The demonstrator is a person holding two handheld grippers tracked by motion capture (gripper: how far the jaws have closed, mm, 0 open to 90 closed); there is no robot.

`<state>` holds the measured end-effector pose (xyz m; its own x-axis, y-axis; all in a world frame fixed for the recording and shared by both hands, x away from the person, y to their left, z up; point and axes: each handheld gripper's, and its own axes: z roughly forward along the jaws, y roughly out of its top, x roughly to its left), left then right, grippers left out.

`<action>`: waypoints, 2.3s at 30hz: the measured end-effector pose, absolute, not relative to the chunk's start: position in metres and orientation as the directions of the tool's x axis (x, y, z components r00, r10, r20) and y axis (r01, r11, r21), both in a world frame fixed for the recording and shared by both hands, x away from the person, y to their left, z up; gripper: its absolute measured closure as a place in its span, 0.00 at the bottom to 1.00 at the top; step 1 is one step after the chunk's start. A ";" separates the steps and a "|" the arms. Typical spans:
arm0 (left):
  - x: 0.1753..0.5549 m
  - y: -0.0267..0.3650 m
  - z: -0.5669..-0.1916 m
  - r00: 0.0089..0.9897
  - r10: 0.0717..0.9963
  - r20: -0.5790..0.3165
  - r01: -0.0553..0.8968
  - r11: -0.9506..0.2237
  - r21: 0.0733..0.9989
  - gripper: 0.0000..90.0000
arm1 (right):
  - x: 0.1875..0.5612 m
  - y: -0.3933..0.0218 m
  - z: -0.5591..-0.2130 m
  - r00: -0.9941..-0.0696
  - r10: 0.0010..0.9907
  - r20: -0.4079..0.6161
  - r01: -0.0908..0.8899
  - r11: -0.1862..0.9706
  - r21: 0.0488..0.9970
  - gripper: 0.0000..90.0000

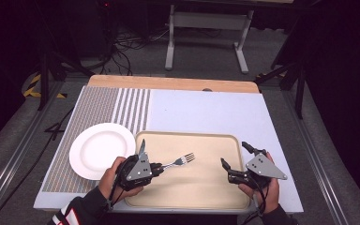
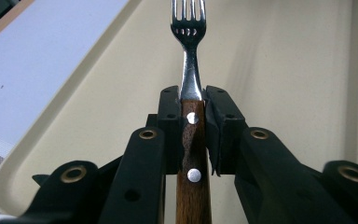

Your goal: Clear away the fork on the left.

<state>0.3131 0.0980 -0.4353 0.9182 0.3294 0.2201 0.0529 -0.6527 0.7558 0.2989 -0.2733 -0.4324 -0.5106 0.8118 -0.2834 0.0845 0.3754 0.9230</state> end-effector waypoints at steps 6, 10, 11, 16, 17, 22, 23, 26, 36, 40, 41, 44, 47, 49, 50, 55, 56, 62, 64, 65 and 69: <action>0.310 0.094 -0.442 0.928 0.306 0.212 0.060 -0.685 0.726 0.87 | 0.299 -0.272 -0.433 -0.513 0.808 -0.290 0.085 0.383 0.920 0.14; 0.308 0.092 -0.444 0.931 0.291 0.219 0.049 -0.697 0.715 0.87 | 0.299 -0.273 -0.433 -0.517 0.807 -0.285 0.083 0.379 0.922 0.14; 0.308 0.091 -0.444 0.932 0.287 0.221 0.045 -0.698 0.715 0.87 | 0.299 -0.273 -0.433 -0.519 0.806 -0.283 0.085 0.379 0.922 0.14; 0.308 0.092 -0.445 0.936 0.284 0.207 0.053 -0.697 0.715 0.87 | 0.299 -0.272 -0.433 -0.522 0.804 -0.287 0.084 0.383 0.920 0.14; 0.308 0.091 -0.446 0.935 0.285 0.210 0.054 -0.701 0.711 0.86 | 0.299 -0.272 -0.434 -0.523 0.803 -0.286 0.084 0.383 0.920 0.14; 0.305 0.090 -0.454 0.941 0.281 0.188 0.070 -0.707 0.704 0.86 | 0.300 -0.271 -0.434 -0.525 0.801 -0.288 0.087 0.387 0.918 0.14; 0.305 0.089 -0.456 0.945 0.275 0.178 0.074 -0.709 0.701 0.86 | 0.300 -0.271 -0.434 -0.527 0.799 -0.288 0.086 0.388 0.918 0.14; 0.302 0.088 -0.459 0.947 0.269 0.177 0.075 -0.718 0.692 0.86 | 0.301 -0.271 -0.435 -0.530 0.798 -0.286 0.092 0.389 0.916 0.14; 0.301 0.092 -0.461 0.945 0.292 0.148 0.103 -0.694 0.713 0.86 | 0.302 -0.272 -0.436 -0.524 0.803 -0.284 0.105 0.392 0.914 0.15; 0.297 0.092 -0.462 0.955 0.271 0.118 0.107 -0.690 0.715 0.86 | 0.302 -0.271 -0.436 -0.525 0.802 -0.284 0.105 0.393 0.914 0.15; 0.295 0.093 -0.461 0.959 0.264 0.104 0.111 -0.686 0.719 0.86 | 0.301 -0.271 -0.436 -0.525 0.801 -0.286 0.104 0.394 0.913 0.15; 0.294 0.094 -0.460 0.959 0.264 0.099 0.110 -0.674 0.731 0.86 | 0.301 -0.272 -0.435 -0.524 0.802 -0.287 0.102 0.394 0.913 0.15; 0.296 0.095 -0.457 0.961 0.261 0.090 0.109 -0.657 0.746 0.86 | 0.301 -0.274 -0.435 -0.521 0.806 -0.279 0.102 0.384 0.918 0.15; 0.297 0.094 -0.457 0.963 0.258 0.082 0.111 -0.652 0.750 0.91 | 0.301 -0.274 -0.433 -0.519 0.808 -0.280 0.098 0.381 0.919 0.15; 0.298 0.092 -0.457 0.963 0.256 0.089 0.106 -0.656 0.747 0.90 | 0.301 -0.274 -0.433 -0.516 0.810 -0.278 0.096 0.378 0.921 0.15; 0.301 0.089 -0.452 0.968 0.223 0.115 0.065 -0.665 0.744 0.96 | 0.301 -0.274 -0.433 -0.518 0.806 -0.284 0.096 0.385 0.918 0.15; 0.302 0.090 -0.449 0.970 0.211 0.124 0.047 -0.658 0.751 1.00 | 0.300 -0.274 -0.433 -0.517 0.807 -0.286 0.092 0.385 0.918 0.15; 0.303 0.087 -0.443 0.976 0.148 0.161 -0.016 -0.685 0.728 1.00 | 0.301 -0.274 -0.433 -0.517 0.808 -0.282 0.095 0.381 0.920 0.15; 0.303 0.081 -0.446 0.981 0.111 0.158 -0.032 -0.710 0.703 1.00 | 0.301 -0.273 -0.433 -0.518 0.807 -0.284 0.098 0.386 0.917 0.15; 0.302 0.077 -0.448 0.982 0.087 0.168 -0.054 -0.722 0.689 1.00 | 0.301 -0.273 -0.433 -0.520 0.806 -0.284 0.098 0.386 0.917 0.15; 0.303 0.057 -0.457 0.985 0.025 0.170 -0.089 -0.772 0.630 1.00 | 0.301 -0.271 -0.433 -0.524 0.806 -0.276 0.107 0.384 0.917 0.15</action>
<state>0.3035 0.0568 -0.4569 0.9851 0.0251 0.1703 -0.0893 -0.7715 0.6299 0.3014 -0.2711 -0.4333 -0.5242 0.8055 -0.2763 0.1069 0.3841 0.9171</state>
